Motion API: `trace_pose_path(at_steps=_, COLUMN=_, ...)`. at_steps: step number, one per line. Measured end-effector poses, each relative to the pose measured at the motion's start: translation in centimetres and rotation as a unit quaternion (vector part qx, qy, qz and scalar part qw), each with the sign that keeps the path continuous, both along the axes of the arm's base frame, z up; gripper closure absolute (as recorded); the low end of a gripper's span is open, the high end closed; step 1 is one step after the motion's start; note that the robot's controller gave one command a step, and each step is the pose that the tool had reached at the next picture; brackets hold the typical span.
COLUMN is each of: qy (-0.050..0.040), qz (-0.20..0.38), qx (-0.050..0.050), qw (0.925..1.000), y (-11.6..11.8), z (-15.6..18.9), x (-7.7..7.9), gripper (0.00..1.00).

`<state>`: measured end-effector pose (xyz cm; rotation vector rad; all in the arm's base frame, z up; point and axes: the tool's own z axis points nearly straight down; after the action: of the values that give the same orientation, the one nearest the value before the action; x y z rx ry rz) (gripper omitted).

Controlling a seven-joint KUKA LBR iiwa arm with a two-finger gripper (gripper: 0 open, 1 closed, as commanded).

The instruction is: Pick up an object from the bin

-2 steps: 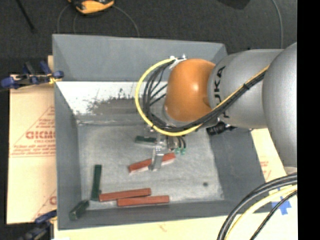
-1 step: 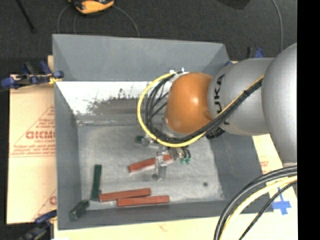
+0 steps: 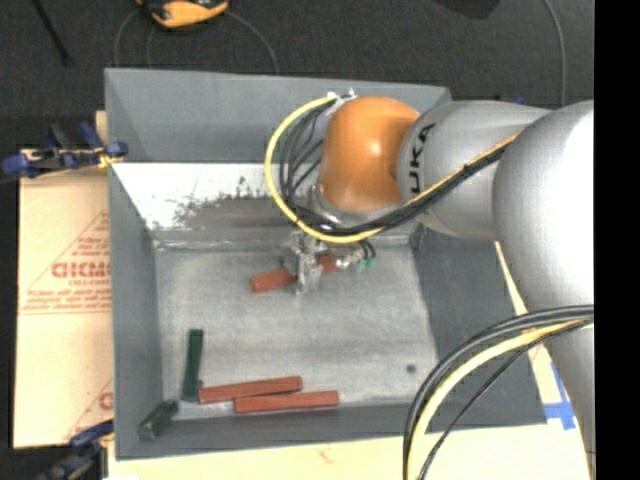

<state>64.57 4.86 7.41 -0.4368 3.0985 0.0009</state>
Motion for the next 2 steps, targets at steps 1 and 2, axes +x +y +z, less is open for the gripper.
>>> trace_pose_path(at_steps=1, qy=0.0002, qz=-0.001, qx=0.000, qw=1.0000, y=0.0, z=0.0, x=0.0, gripper=1.00)
trace_pose_path(at_steps=2, qy=0.0034, qz=0.024, qx=-0.001, qw=0.9997, y=-0.4, z=12.0, x=0.7, gripper=1.00)
